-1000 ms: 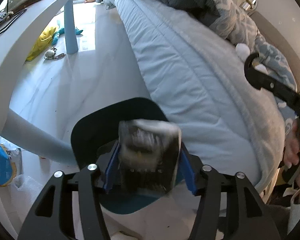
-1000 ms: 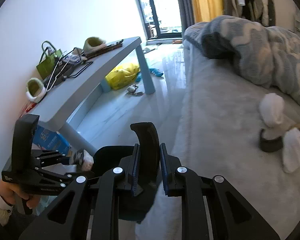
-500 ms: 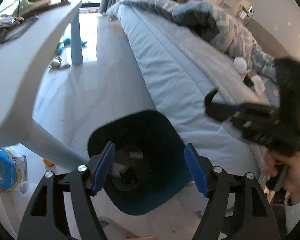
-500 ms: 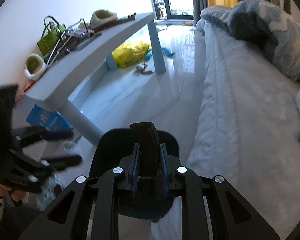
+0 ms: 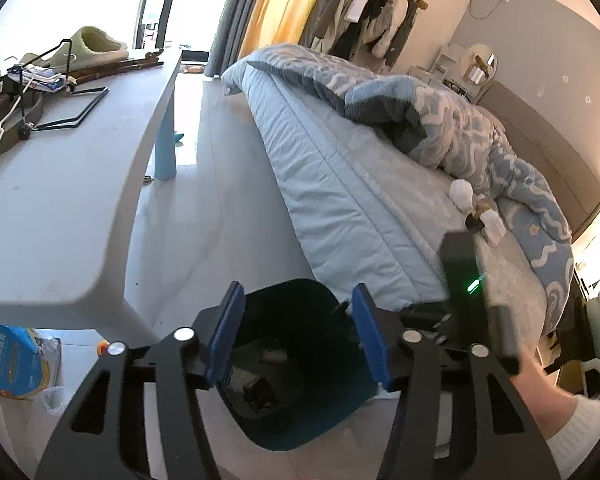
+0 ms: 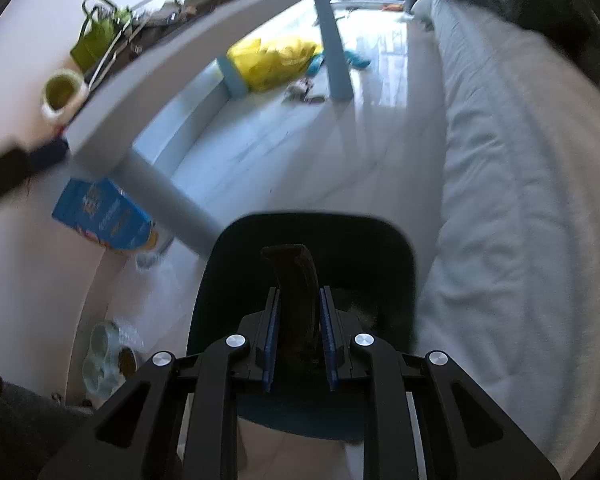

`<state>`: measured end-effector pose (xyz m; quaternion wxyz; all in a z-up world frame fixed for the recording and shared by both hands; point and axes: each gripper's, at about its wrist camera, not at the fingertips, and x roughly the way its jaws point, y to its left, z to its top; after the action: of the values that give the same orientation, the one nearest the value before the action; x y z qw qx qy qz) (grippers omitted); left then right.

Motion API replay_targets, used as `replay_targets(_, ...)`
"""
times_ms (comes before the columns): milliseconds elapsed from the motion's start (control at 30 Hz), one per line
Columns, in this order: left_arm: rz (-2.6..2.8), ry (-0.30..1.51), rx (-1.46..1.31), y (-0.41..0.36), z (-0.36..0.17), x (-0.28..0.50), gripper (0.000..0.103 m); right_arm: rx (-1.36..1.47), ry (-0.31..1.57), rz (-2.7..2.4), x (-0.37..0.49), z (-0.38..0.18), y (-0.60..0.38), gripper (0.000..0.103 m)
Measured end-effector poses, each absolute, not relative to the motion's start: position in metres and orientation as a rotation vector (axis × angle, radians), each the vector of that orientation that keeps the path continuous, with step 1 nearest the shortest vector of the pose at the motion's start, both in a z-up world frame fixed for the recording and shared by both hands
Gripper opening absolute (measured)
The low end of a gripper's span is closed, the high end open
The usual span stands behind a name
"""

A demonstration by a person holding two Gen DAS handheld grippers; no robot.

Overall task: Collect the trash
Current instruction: 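Carry the tissue pack and headband piece over the bin and open both grippers, then move both grippers back toward the items on the bed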

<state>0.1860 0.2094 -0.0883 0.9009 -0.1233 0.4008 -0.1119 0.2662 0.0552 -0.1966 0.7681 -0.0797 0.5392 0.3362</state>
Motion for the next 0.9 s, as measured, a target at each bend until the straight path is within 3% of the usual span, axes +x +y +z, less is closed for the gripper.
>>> replay_targets(500,-0.249,0.707,-0.271,0.21,-0.043,0.172,0.034,-0.34,1.358,0.754,0.234,-0.276,0.089,0.021)
replay_targets(533,-0.249,0.698,-0.267,0.209,-0.039,0.171,0.033,-0.34,1.354,0.752,0.233,-0.276,0.087,0.023)
replay_targets(633,-0.255,0.678,-0.265,0.205,-0.032,0.17,0.033,-0.331,1.341,0.747,0.234,-0.272,0.083,0.045)
replay_targets(900,-0.259,0.663,-0.244,0.194,-0.024,0.171,0.033,-0.289,1.251,0.766,0.24,-0.238,0.077,0.046)
